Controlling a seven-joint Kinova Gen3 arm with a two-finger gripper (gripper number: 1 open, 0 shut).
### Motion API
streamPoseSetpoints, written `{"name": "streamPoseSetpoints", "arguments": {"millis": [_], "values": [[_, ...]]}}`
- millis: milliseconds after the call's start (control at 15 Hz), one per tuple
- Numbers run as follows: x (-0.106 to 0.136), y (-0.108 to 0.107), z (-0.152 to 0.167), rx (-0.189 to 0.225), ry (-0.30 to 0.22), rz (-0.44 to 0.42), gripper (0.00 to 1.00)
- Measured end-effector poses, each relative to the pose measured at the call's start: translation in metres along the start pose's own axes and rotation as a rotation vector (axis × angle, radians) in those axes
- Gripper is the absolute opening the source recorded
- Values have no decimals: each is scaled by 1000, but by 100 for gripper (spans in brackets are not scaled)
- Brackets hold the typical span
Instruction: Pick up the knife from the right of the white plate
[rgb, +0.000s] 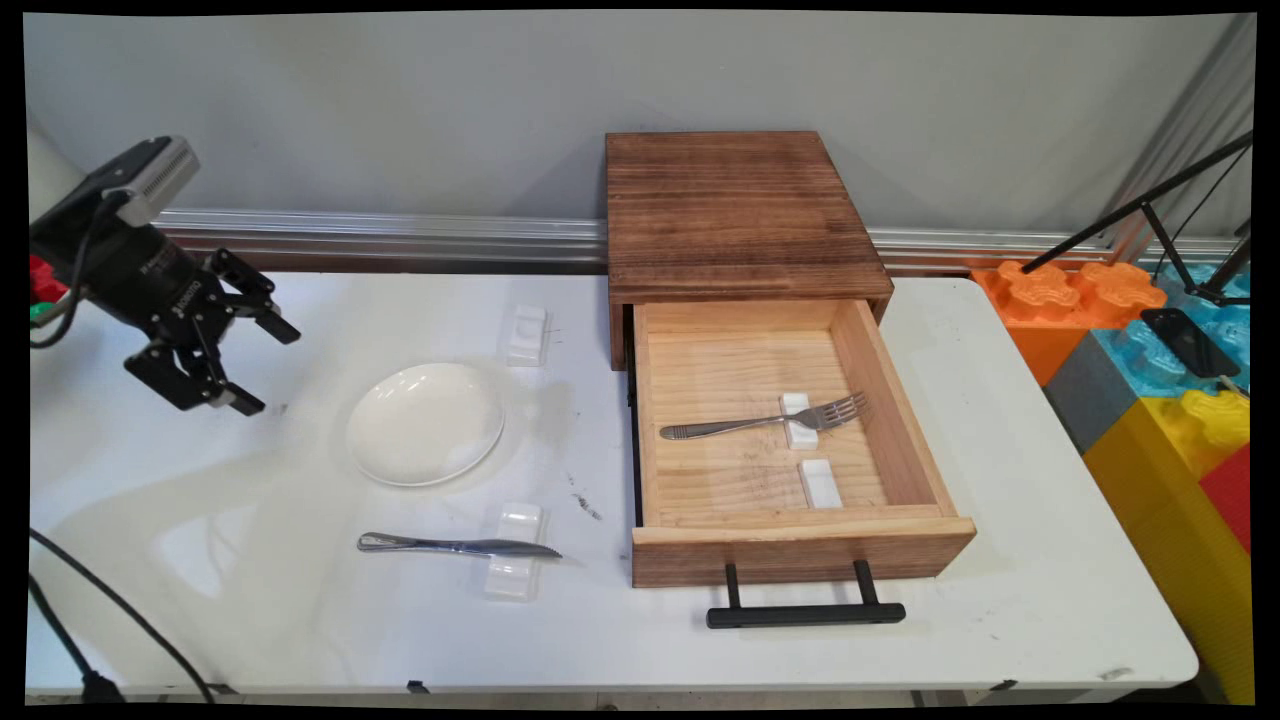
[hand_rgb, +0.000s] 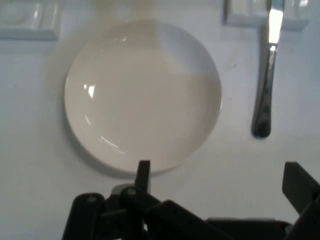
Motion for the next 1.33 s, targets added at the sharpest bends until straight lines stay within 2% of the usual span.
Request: {"name": "streamPoseSetpoints", "arguments": {"millis": [467,733,867,1133,1333], "values": [[33,46,29,33,19,-9,100],[41,70,53,29,19,46,100],[49,84,78,19,24,92,100],[59,102,120,-5,29,120,100],[61,107,140,-15,27,123,100]]}}
